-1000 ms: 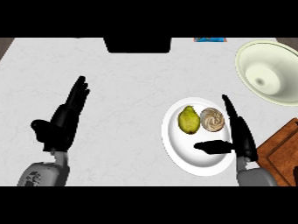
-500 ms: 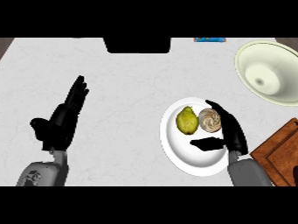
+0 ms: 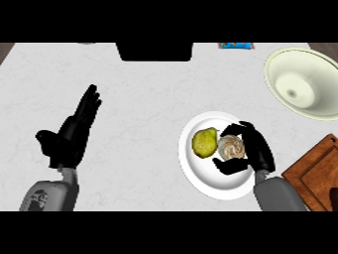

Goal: Pick the cupcake from the plate and place it in the bowl

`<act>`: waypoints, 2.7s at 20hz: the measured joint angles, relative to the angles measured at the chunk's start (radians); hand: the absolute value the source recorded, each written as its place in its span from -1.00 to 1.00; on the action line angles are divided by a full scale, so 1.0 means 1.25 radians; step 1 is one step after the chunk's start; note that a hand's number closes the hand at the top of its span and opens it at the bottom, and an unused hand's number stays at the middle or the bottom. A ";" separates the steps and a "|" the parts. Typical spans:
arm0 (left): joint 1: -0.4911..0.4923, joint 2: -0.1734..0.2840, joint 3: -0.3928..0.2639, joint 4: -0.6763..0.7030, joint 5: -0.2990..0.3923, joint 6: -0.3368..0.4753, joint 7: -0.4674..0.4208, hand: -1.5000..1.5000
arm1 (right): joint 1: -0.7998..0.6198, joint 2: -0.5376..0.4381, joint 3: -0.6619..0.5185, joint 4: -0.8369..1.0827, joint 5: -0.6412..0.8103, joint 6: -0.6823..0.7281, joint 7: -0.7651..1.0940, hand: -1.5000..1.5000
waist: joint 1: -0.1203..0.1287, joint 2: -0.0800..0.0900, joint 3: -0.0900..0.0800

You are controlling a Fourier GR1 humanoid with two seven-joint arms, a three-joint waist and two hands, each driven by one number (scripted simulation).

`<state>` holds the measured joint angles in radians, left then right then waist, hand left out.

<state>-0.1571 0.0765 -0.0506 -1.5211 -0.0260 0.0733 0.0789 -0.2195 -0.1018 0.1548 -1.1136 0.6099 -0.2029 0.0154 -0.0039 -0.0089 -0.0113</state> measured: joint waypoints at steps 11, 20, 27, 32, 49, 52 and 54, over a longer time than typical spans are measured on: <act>0.022 0.002 0.006 -0.009 -0.005 0.003 -0.003 0.00 | 0.110 -0.173 0.051 -0.177 -0.185 0.368 -0.321 1.00 | -0.016 -0.001 0.008; 0.036 0.006 0.010 -0.036 -0.003 0.003 0.007 0.00 | 0.245 -0.343 -0.118 -0.472 -0.400 0.519 -0.506 1.00 | -0.023 0.000 0.008; 0.017 0.001 0.010 -0.023 -0.009 0.003 0.005 0.00 | 0.288 -0.404 -0.288 -0.685 -0.540 0.537 -0.352 1.00 | -0.013 0.003 0.008; 0.016 -0.008 -0.002 -0.029 -0.018 0.004 0.017 0.00 | 0.209 -0.438 -0.351 -0.772 -0.642 0.522 -0.136 1.00 | -0.003 0.005 0.008; -0.008 -0.013 0.001 -0.017 -0.015 -0.017 0.016 0.00 | -0.162 -0.515 -0.284 -0.439 -0.423 0.435 -0.021 1.00 | 0.023 0.012 0.009; -0.007 -0.021 -0.007 -0.012 -0.024 -0.011 0.011 0.00 | -0.214 -0.511 -0.248 -0.322 -0.326 0.394 -0.089 1.00 | 0.027 0.014 0.009; -0.011 -0.017 0.001 -0.004 -0.017 -0.018 0.008 0.00 | -0.241 -0.503 -0.230 -0.245 -0.271 0.365 -0.133 1.00 | 0.025 0.013 0.009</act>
<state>-0.1707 0.0558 -0.0487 -1.5256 -0.0470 0.0506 0.0892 -0.5210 -0.7310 -0.1332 -1.4199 0.2711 0.2529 -0.1514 0.0278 0.0079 0.0001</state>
